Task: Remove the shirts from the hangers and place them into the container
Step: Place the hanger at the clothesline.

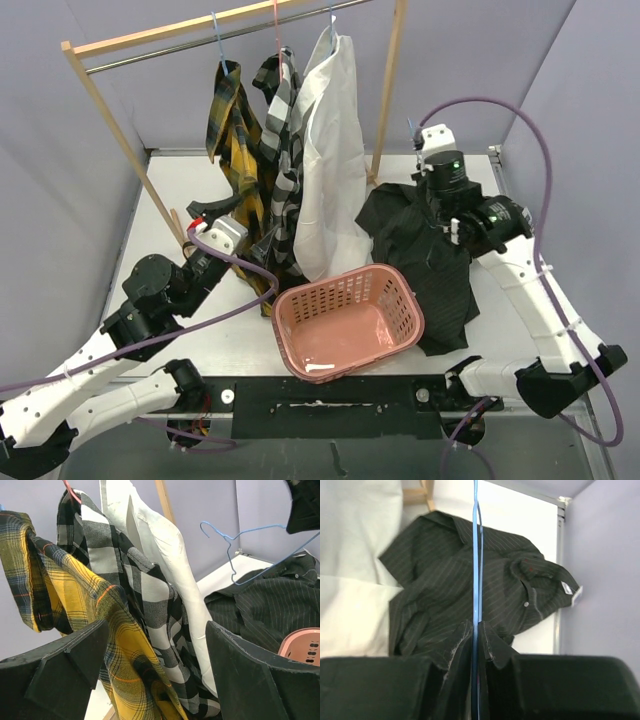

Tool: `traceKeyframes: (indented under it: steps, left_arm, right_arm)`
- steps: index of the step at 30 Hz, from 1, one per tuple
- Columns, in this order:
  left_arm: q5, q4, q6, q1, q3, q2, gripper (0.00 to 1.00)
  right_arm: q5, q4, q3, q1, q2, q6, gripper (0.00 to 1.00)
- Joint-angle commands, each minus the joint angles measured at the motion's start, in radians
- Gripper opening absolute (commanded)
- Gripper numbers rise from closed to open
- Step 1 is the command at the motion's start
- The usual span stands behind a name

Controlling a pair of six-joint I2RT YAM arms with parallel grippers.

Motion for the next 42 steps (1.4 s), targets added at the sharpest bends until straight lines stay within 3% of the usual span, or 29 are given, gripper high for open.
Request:
traceKeyframes:
  steps: [1, 17, 29, 42]
  left_arm:
    - [-0.019, 0.066, 0.009, 0.007, 0.005, -0.010, 0.77]
    - [-0.006, 0.060, -0.029, 0.027, -0.004, -0.001, 0.77]
    - [0.017, 0.058, -0.058, 0.050, -0.011, 0.001, 0.77]
    - [0.042, 0.061, -0.084, 0.073, -0.019, 0.006, 0.77]
  right_arm:
    - [-0.212, 0.077, 0.035, -0.066, -0.105, 0.057, 0.00]
    - [-0.670, 0.029, 0.389, -0.304, 0.046, 0.110, 0.00]
    - [-0.732, 0.051, 0.704, -0.301, 0.193, 0.116, 0.00]
    - [-0.618, 0.198, 0.680, -0.302, 0.177, 0.092, 0.00]
